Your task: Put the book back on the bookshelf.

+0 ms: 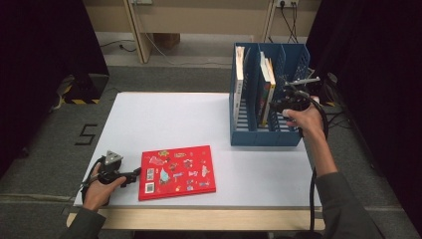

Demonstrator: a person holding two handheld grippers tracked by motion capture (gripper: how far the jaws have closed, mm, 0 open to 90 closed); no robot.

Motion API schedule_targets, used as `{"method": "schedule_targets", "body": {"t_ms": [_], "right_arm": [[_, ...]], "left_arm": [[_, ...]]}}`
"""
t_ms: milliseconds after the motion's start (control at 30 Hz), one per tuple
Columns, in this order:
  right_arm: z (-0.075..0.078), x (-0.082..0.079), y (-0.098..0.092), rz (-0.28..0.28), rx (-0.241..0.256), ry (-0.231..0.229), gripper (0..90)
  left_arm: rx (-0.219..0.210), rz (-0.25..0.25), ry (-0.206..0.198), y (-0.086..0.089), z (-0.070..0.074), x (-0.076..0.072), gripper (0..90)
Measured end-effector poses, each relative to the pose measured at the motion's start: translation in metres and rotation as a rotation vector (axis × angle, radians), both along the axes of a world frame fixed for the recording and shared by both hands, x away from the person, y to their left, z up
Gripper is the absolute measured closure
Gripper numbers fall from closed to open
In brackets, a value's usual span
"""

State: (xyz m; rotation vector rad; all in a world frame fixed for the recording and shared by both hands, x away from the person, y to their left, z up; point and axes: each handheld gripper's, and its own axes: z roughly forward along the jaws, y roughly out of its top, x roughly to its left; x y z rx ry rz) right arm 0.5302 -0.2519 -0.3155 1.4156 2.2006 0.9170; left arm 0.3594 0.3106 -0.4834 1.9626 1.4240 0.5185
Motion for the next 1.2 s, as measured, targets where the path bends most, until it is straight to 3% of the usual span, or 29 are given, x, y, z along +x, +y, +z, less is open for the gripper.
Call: {"method": "schedule_targets", "body": {"t_ms": [267,333,633,733,833,1000,1200], "right_arm": [[-0.009,-0.035,0.010,0.050,0.042,-0.014,39.7],[-0.018,-0.053,0.018,0.085,0.086,-0.013,36.8],[-0.050,-0.083,0.041,0.133,0.155,-0.014,28.7],[-0.059,-0.090,0.048,0.146,0.189,-0.014,25.8],[-0.066,-0.095,0.056,0.161,0.165,-0.005,24.6],[-0.071,-0.099,0.061,0.165,0.170,-0.002,25.0],[-0.088,-0.103,0.070,0.183,0.180,0.051,24.6]], "left_arm": [[0.001,0.000,0.000,0.000,0.000,0.000,13.5],[0.000,0.000,0.000,0.000,0.000,0.000,13.5],[0.003,-0.002,0.003,0.000,0.000,0.000,13.7],[-0.001,0.001,0.002,0.000,0.000,0.000,13.7],[-0.001,0.000,0.002,0.000,0.000,0.000,13.6],[0.000,0.000,0.003,0.000,0.000,0.000,13.6],[0.007,-0.002,0.001,-0.001,0.001,-0.001,14.1]]}}
